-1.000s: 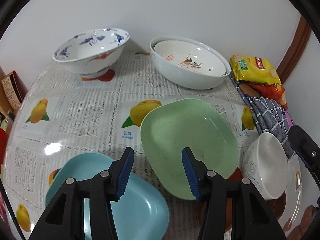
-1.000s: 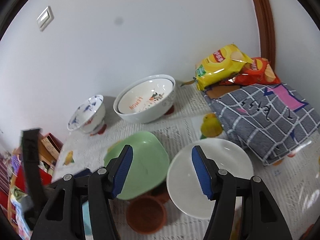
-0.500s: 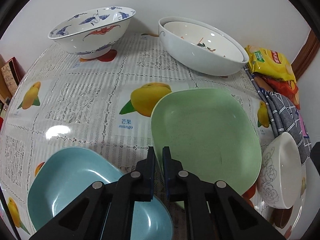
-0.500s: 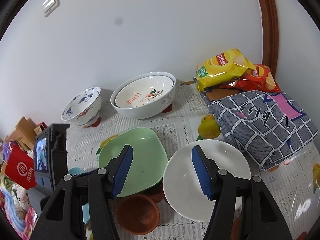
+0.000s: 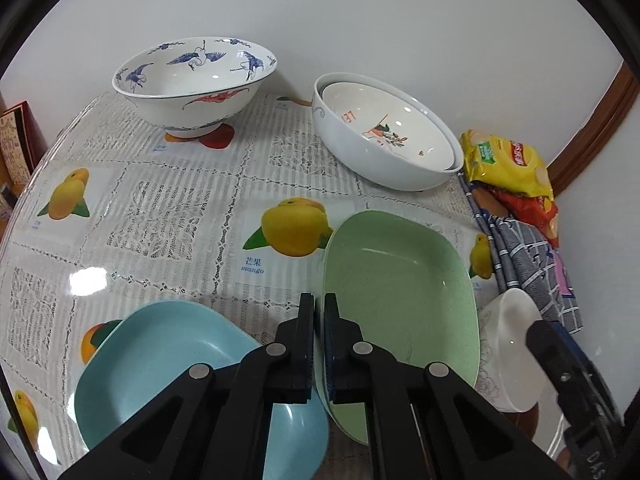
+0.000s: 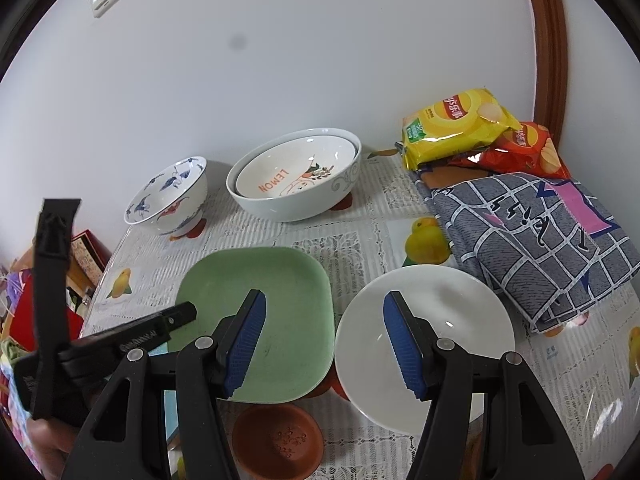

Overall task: Organize plates and bowls
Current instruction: 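Close both grippers on the green plate rim and lift it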

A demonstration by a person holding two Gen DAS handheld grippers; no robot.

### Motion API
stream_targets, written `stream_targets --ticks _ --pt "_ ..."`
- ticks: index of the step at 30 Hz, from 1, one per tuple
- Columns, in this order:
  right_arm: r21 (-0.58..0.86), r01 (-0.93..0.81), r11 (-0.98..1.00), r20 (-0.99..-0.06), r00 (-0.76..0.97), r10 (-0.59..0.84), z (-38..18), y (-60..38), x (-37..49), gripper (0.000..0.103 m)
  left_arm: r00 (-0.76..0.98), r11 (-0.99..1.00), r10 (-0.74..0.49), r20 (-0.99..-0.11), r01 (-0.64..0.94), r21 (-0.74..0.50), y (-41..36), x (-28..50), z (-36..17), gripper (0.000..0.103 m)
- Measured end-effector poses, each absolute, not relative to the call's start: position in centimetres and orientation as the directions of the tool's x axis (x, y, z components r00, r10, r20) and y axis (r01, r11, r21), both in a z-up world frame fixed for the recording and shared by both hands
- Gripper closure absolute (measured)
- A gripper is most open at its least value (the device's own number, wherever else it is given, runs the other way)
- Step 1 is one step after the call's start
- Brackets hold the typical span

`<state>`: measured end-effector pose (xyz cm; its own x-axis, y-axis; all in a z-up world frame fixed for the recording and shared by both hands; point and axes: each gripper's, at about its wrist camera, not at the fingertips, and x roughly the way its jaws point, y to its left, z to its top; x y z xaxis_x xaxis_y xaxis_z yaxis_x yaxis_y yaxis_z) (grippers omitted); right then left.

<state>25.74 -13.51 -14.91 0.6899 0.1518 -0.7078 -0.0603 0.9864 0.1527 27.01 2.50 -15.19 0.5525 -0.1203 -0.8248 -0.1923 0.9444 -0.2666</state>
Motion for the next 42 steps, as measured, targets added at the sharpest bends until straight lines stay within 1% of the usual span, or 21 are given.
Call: stream_targets --ticks 7,11,16,20,22,23,24,25,31,36,42 --pt "0.178 -0.083 0.981 -0.714 0.675 0.187 -15.0 -13.0 25.6 0.042 0.590 0.947 -0.113 -0.799 -0.180 -0.267 3.2 25.3 -12.9 0.098" --pt "0.190 -0.094 0.977 -0.725 0.657 0.205 -15.2 -12.4 25.5 0.043 0.609 0.940 -0.128 -0.782 -0.175 -0.291 4.1 24.0 -11.7 0.098" --pt "0.225 -0.116 0.967 -0.734 0.633 0.247 -15.4 -11.8 25.3 0.045 0.636 0.937 -0.134 -0.760 -0.169 -0.306 5.1 22.1 -10.3 0.098" --pt "0.217 -0.140 0.966 -0.743 0.618 0.257 -15.6 -10.7 25.2 0.053 0.649 0.932 -0.152 -0.745 -0.157 -0.327 5.9 20.6 -9.6 0.098" --pt "0.229 -0.152 0.961 -0.745 0.609 0.274 -15.8 -10.3 25.1 0.062 0.651 0.933 -0.150 -0.744 -0.157 -0.325 6.2 20.0 -9.4 0.098" --pt "0.249 -0.167 0.954 -0.745 0.596 0.299 -15.9 -10.1 25.1 0.074 0.651 0.934 -0.143 -0.745 -0.161 -0.319 6.3 19.7 -9.3 0.097" --pt "0.265 -0.181 0.947 -0.745 0.585 0.320 -16.0 -9.8 25.0 0.090 0.648 0.937 -0.136 -0.749 -0.162 -0.311 6.3 19.4 -9.4 0.097" --pt "0.274 -0.190 0.943 -0.745 0.578 0.334 -16.0 -9.6 24.9 0.096 0.646 0.938 -0.131 -0.752 -0.165 -0.306 6.4 19.2 -9.5 0.097" --pt "0.234 -0.224 0.946 -0.737 0.594 0.323 -15.6 -7.7 23.6 0.098 0.634 0.937 -0.093 -0.767 -0.204 -0.282 7.6 17.9 -10.2 0.098" --pt "0.230 -0.253 0.940 -0.722 0.603 0.339 -14.9 -6.9 22.7 0.100 0.613 0.943 -0.061 -0.788 -0.223 -0.246 8.0 17.4 -10.8 0.098" --pt "0.259 -0.238 0.936 -0.725 0.592 0.351 -15.2 -7.1 22.2 0.100 0.607 0.942 -0.064 -0.792 -0.225 -0.249 8.0 16.7 -11.3 0.098"
